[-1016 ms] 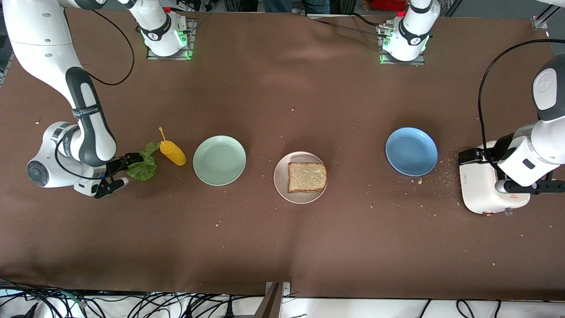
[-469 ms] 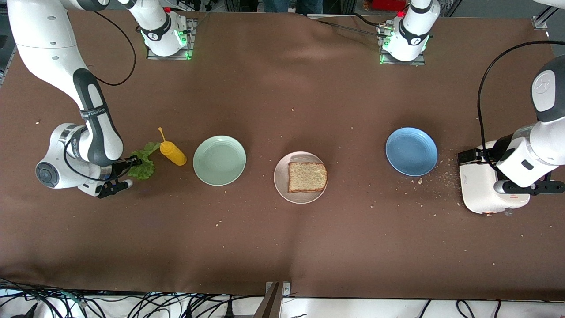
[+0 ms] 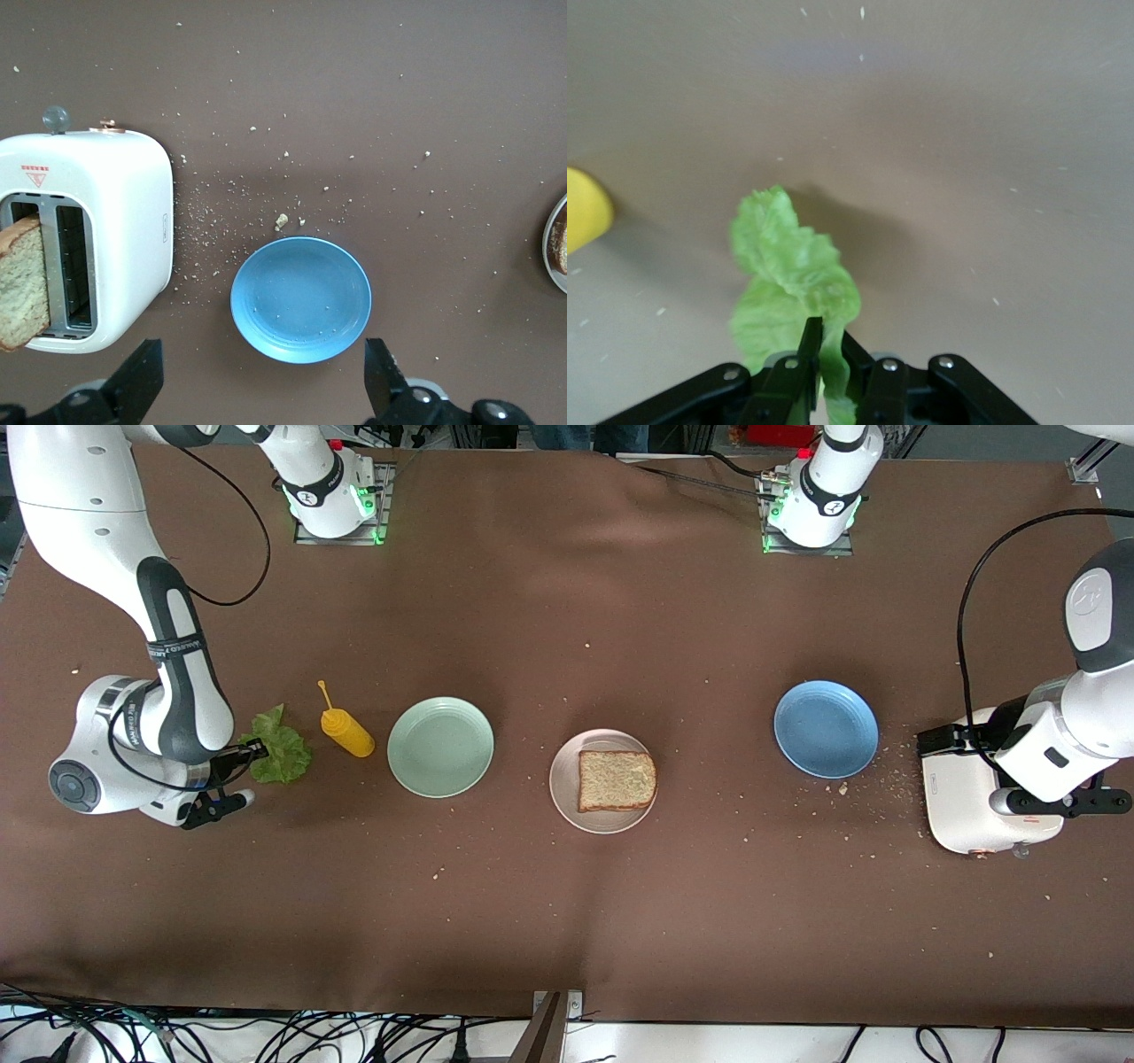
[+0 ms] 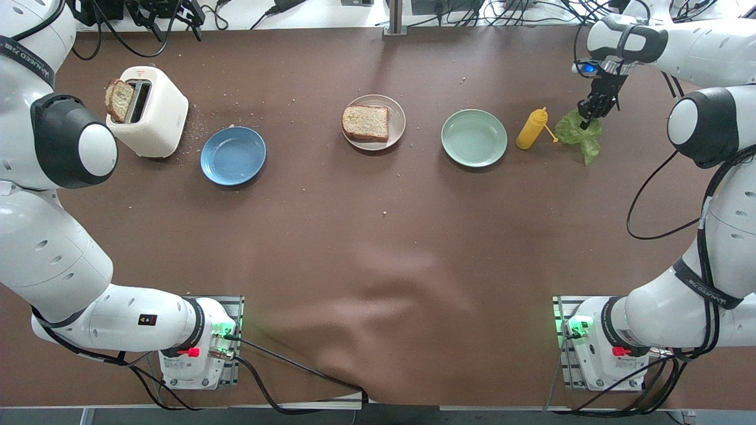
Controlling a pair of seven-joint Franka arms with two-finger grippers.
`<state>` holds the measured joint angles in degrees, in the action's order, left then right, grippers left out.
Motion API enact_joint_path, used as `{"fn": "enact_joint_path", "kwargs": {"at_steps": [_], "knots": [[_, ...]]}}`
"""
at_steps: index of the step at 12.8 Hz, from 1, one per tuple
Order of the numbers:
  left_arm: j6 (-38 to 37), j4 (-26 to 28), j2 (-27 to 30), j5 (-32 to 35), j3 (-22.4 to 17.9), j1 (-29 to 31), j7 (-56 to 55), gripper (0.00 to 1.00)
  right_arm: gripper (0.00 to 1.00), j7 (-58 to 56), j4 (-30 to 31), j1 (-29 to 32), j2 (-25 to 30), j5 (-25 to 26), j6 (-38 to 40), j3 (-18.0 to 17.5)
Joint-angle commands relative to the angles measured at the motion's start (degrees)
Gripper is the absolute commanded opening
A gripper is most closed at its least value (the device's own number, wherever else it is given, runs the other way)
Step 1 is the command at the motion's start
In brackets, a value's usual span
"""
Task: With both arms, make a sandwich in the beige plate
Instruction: 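Grasp the green lettuce leaf with the right gripper and lift it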
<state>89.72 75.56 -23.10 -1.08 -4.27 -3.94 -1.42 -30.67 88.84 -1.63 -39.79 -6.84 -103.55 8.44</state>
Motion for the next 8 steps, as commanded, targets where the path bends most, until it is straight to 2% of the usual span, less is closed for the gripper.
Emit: {"fn": "enact_joint_path", "kwargs": {"at_steps": [1,5,8], "knots": [[-0.16,0.38,0.42,1.78,0.14,-0.36,0.28,1.0,0.0,2.81,-8.65,-0.65,-0.37,2.19,10.44,0.0],[-0.16,0.38,0.34,1.78,0.14,-0.36,0.28,1.0,0.0,4.9,-19.37,-1.44,-0.37,2.01,23.54,-0.09],[-0.16,0.38,0.34,1.78,0.14,-0.36,0.28,1.0,0.0,11.13,-25.1,-2.06,-0.02,0.7,33.03,-1.84]]}}
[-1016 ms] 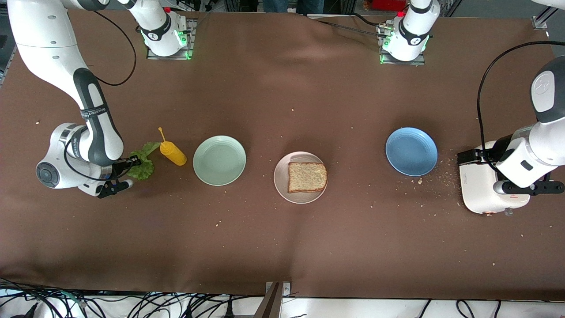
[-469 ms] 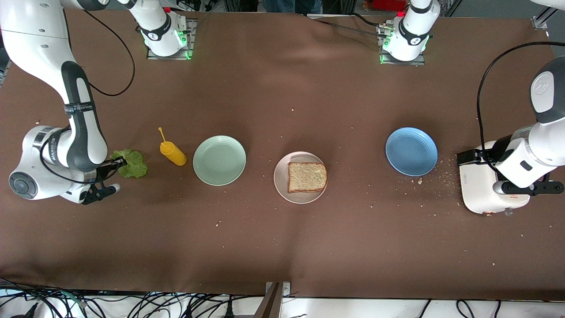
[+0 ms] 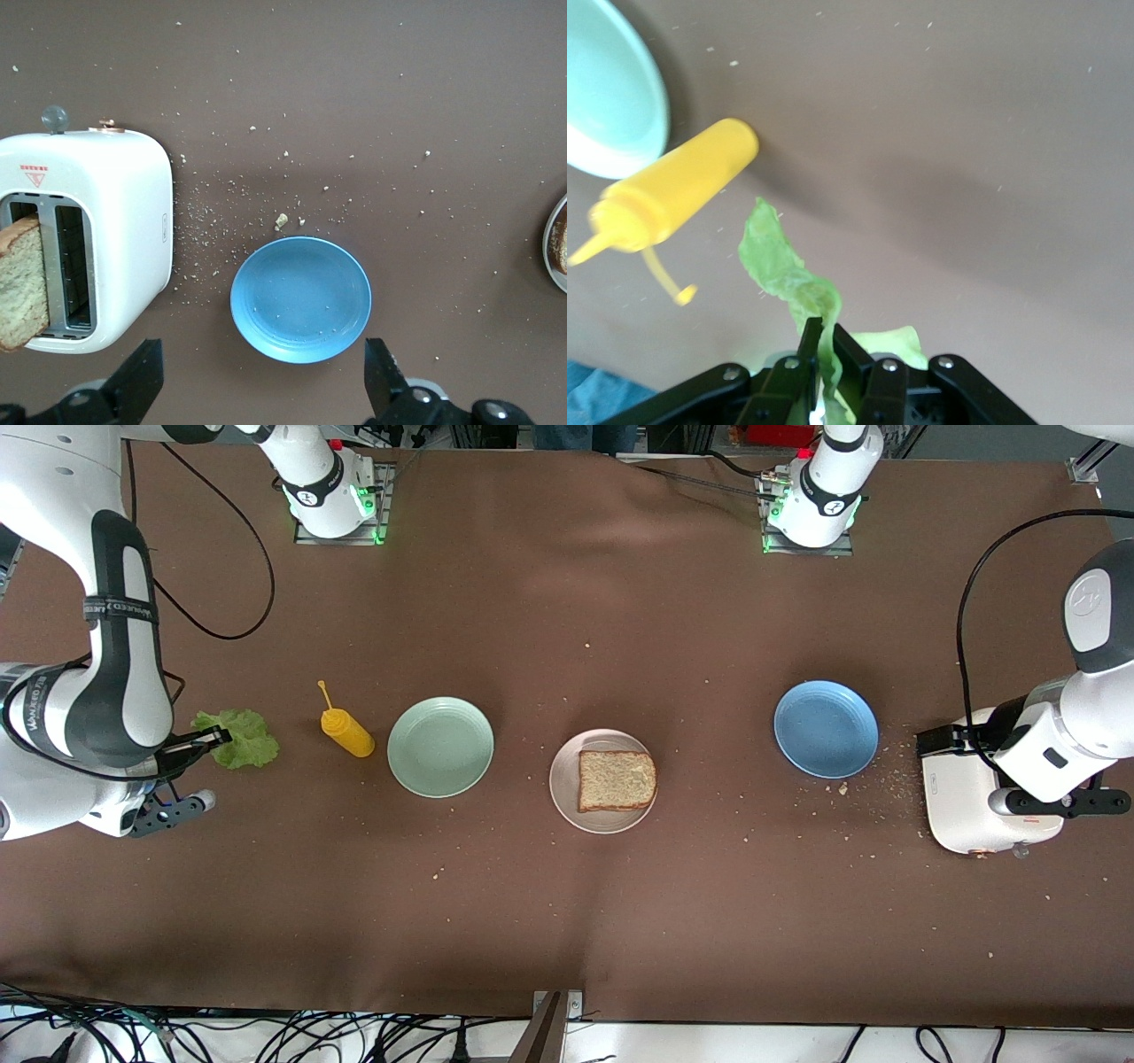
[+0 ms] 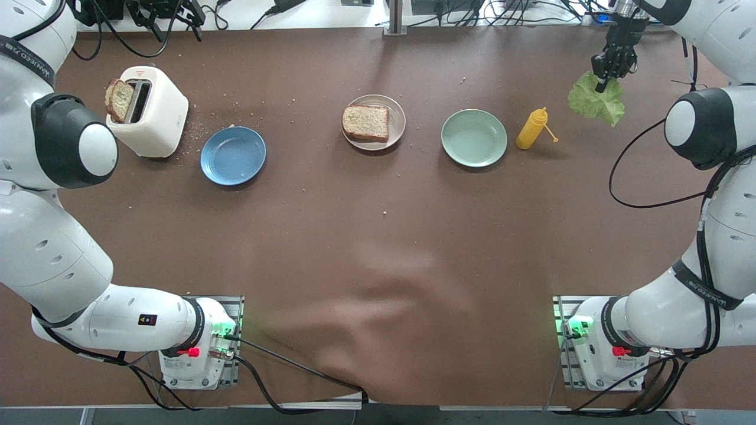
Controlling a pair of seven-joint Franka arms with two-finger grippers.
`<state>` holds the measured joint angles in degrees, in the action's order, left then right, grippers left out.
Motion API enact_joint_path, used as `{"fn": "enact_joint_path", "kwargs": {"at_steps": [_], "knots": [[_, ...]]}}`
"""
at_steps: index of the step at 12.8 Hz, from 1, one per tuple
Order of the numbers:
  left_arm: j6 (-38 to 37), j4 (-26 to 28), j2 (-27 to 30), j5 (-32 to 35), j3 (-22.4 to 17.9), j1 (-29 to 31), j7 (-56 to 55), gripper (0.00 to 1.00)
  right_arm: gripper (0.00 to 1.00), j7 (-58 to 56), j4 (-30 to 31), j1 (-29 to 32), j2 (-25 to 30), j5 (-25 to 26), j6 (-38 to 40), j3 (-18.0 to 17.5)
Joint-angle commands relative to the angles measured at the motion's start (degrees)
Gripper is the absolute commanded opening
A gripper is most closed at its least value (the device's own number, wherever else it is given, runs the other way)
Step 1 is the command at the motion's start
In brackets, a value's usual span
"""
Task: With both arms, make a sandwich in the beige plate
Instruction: 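Carry the lettuce over the beige plate and lower it onto the bread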
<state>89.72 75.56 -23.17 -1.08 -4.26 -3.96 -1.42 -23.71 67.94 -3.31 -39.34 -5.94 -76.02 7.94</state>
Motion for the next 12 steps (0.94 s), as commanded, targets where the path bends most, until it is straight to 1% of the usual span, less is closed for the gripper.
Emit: {"fn": "enact_joint_path", "kwargs": {"at_steps": [1,2,3,6,8,9,10,12], "knots": [[-0.16,0.38,0.41,1.78,0.13,-0.35,0.28,1.0,0.0,8.81,-4.56,-0.39,0.66,-2.39,8.06,-2.83],[-0.16,0.38,0.41,1.78,0.13,-0.35,0.28,1.0,0.0,13.47,-4.57,-0.47,1.8,-4.67,9.3,-3.89],[-0.16,0.38,0.41,1.78,0.05,-0.35,0.28,1.0,0.0,18.3,-4.57,-0.56,3.03,-6.95,10.01,-5.81],[-0.16,0.38,0.41,1.78,0.13,-0.35,0.28,1.0,0.0,33.5,-4.57,-0.65,5.41,-9.78,10.72,-11.88],[-0.16,0.38,0.41,1.78,0.04,-0.35,0.28,1.0,0.0,44.22,-4.48,-0.65,6.03,-13.72,10.46,-15.75],[-0.16,0.38,0.41,1.78,0.04,-0.35,0.28,1.0,0.0,49.93,-4.48,-0.74,6.03,-16.79,9.41,-17.07],[-0.16,0.38,0.41,1.78,0.04,-0.35,0.28,1.0,0.0,55.03,-4.48,-1.35,5.95,-18.74,6.44,-18.22],[-0.16,0.38,0.41,1.78,0.05,-0.35,0.28,1.0,0.0,59.99,-4.22,-4.76,5.07,-19.19,-0.84,-18.49]]}}
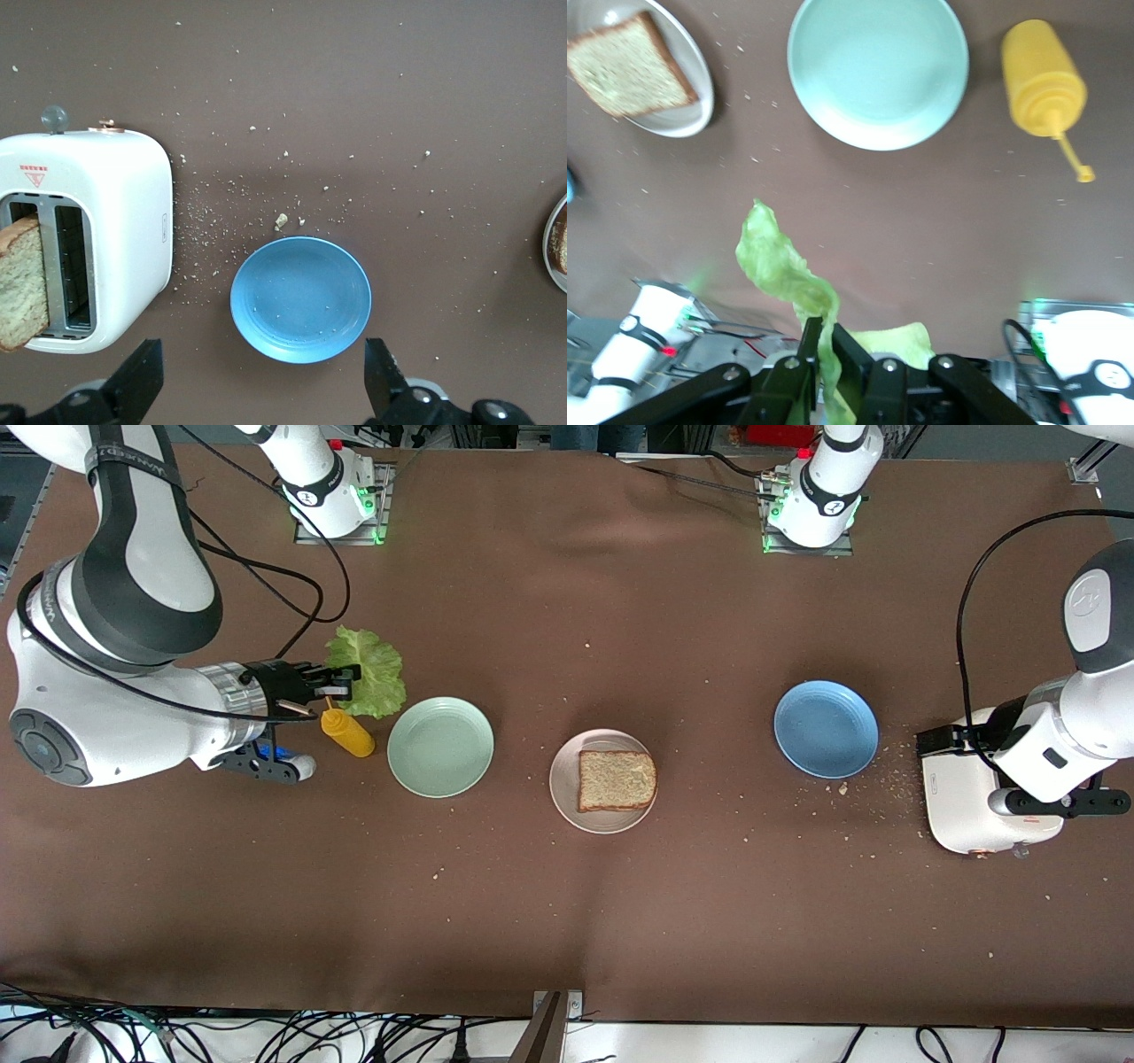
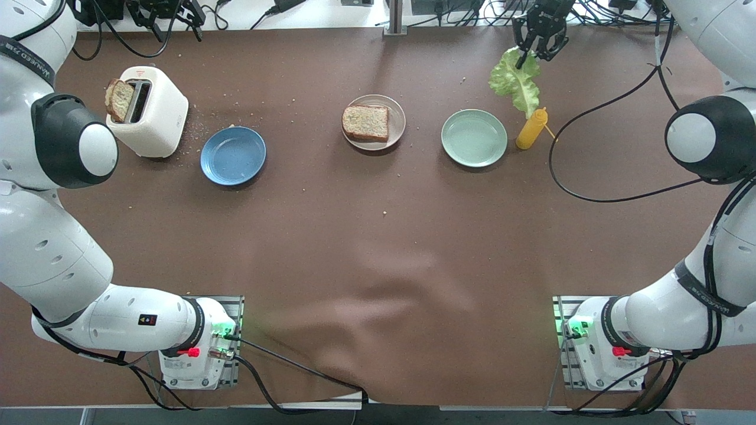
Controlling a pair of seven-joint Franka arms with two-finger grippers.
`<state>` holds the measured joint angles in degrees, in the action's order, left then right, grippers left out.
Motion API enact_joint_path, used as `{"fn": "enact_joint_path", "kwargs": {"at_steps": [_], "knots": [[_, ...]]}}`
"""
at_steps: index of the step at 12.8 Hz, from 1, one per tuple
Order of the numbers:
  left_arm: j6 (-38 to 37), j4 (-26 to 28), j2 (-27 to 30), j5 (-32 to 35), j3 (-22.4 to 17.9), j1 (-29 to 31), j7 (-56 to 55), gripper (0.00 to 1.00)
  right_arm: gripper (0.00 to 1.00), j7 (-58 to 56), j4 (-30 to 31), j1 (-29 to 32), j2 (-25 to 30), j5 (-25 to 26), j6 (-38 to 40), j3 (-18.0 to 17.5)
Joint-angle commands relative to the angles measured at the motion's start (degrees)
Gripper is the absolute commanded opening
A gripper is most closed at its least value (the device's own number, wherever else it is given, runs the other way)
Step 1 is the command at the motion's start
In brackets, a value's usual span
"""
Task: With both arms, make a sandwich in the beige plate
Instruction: 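Carry the lettuce over the beige plate and lower it onto the bread, then open the right gripper to release the lettuce while the left gripper reaches the toaster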
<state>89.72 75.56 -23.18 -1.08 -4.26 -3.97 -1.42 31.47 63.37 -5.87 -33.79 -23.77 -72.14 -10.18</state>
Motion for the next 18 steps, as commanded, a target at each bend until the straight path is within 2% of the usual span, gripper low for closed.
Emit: {"fn": "enact_joint_path", "kwargs": {"at_steps": [1,3,5,7,9,12,14,18], "knots": [[-0.16,0.38,0.42,1.78,0.13,-0.34,0.28,1.0,0.0,7.61,0.44,-3.86,-1.44,-2.59,-9.11,-0.37],[-0.16,0.38,0.42,1.78,0.13,-0.34,0.28,1.0,0.0,16.21,0.53,-7.03,-3.55,-6.27,-18.69,-0.28],[-0.16,0.38,0.42,1.78,0.13,-0.34,0.28,1.0,0.0,24.65,0.62,-10.9,-5.49,-7.69,-28.44,-0.37],[-0.24,0.38,0.42,1.78,0.13,-0.51,0.28,1.0,0.0,33.62,1.66,-14.59,-8.3,-10.76,-41.08,-0.28],[-0.24,0.38,0.42,1.78,0.13,-0.51,0.28,1.0,0.0,38.12,3.77,-17.67,-10.76,-11.3,-52.35,-0.28],[-0.24,0.38,0.42,1.78,0.13,-0.51,0.28,1.0,0.0,45.68,4.4,-22.33,-16.11,-16.56,-67.82,-0.28],[-0.24,0.38,0.42,1.78,0.13,-0.51,0.28,1.0,0.0,46.22,4.48,-23.82,-18.76,-17.19,-73.38,-0.28],[-0.24,0.38,0.42,1.78,0.13,-0.6,0.28,1.0,0.0,45.35,6.07,-25.58,-22.1,-17.1,-77.53,-0.28]]}}
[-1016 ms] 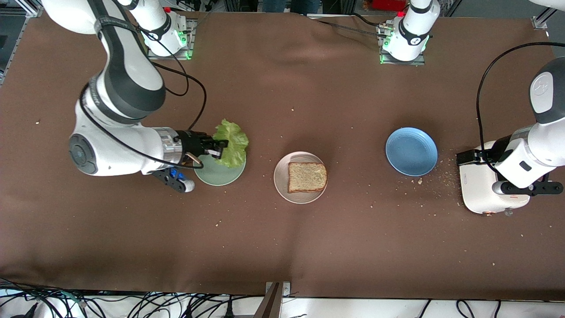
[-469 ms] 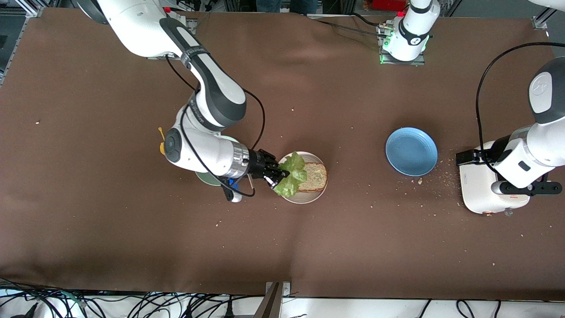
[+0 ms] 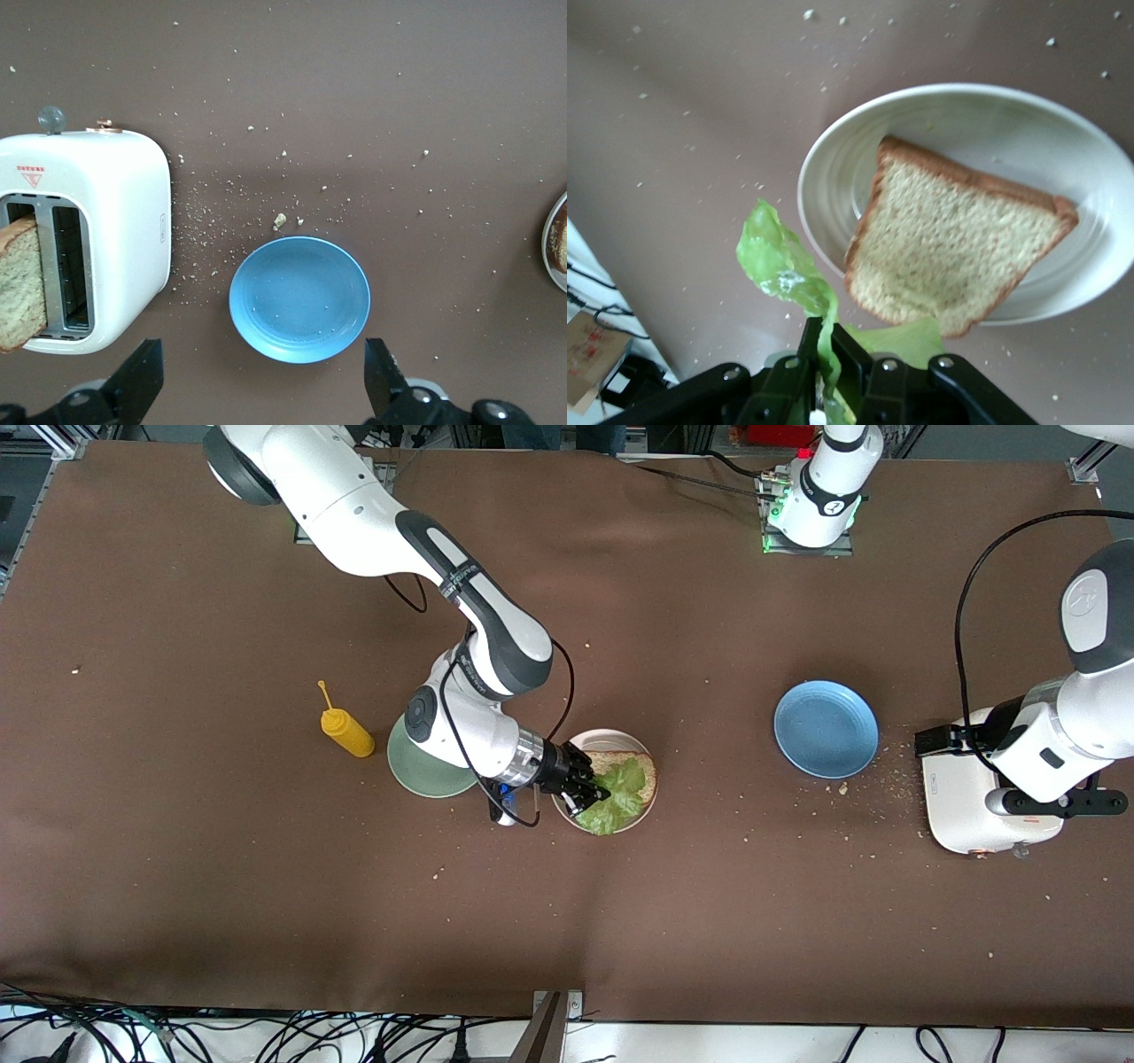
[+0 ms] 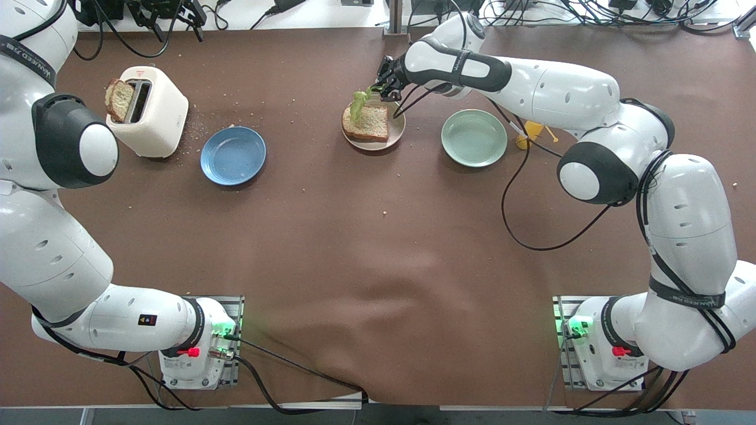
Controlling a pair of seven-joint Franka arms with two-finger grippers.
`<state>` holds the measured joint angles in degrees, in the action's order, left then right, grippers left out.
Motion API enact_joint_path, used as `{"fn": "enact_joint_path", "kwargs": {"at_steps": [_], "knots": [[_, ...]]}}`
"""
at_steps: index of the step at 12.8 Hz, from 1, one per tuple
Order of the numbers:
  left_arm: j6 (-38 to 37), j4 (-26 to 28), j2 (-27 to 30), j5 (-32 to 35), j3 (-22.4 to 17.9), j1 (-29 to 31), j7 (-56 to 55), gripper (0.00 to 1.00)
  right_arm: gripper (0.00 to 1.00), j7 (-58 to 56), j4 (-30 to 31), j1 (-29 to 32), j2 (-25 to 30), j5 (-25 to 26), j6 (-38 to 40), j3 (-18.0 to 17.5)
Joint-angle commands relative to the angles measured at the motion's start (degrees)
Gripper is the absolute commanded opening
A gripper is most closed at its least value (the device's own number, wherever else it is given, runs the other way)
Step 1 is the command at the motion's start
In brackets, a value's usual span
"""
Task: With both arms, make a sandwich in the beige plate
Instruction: 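Open the right gripper to release the lettuce while the left gripper reaches the toaster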
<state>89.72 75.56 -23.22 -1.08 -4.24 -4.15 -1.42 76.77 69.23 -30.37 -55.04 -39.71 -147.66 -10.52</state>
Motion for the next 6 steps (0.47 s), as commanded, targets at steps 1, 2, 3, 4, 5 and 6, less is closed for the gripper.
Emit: {"fn": "enact_joint_path", "kwargs": {"at_steps": [1,2,3,4,5,6], "knots": [[-0.24,0.37,0.45,1.78,0.11,-0.42,0.19,1.0,0.0,-0.22,0.21,-1.45,-1.38,-0.89,-2.45,0.06],[-0.24,0.37,0.45,1.78,0.11,-0.51,0.28,1.0,0.0,-0.57,0.29,-1.8,-1.65,-0.54,-2.54,0.15],[-0.24,0.46,0.45,1.78,0.02,-0.51,0.28,1.0,0.12,-1.44,0.64,-1.89,-1.65,-0.45,-2.45,0.15],[-0.24,0.46,0.37,1.95,0.02,0.28,0.54,1.0,0.65,-2.06,1.6,-1.98,-1.21,-0.36,-2.11,0.24],[-0.16,0.46,0.37,1.96,-0.15,1.07,1.07,1.0,0.92,-2.07,2.66,-2.15,-0.6,-0.19,-1.93,0.41],[-0.07,0.46,0.37,2.13,-0.15,2.29,1.16,1.0,0.99,-2.15,4.15,-2.15,0.54,0.07,-1.58,0.59]]}}
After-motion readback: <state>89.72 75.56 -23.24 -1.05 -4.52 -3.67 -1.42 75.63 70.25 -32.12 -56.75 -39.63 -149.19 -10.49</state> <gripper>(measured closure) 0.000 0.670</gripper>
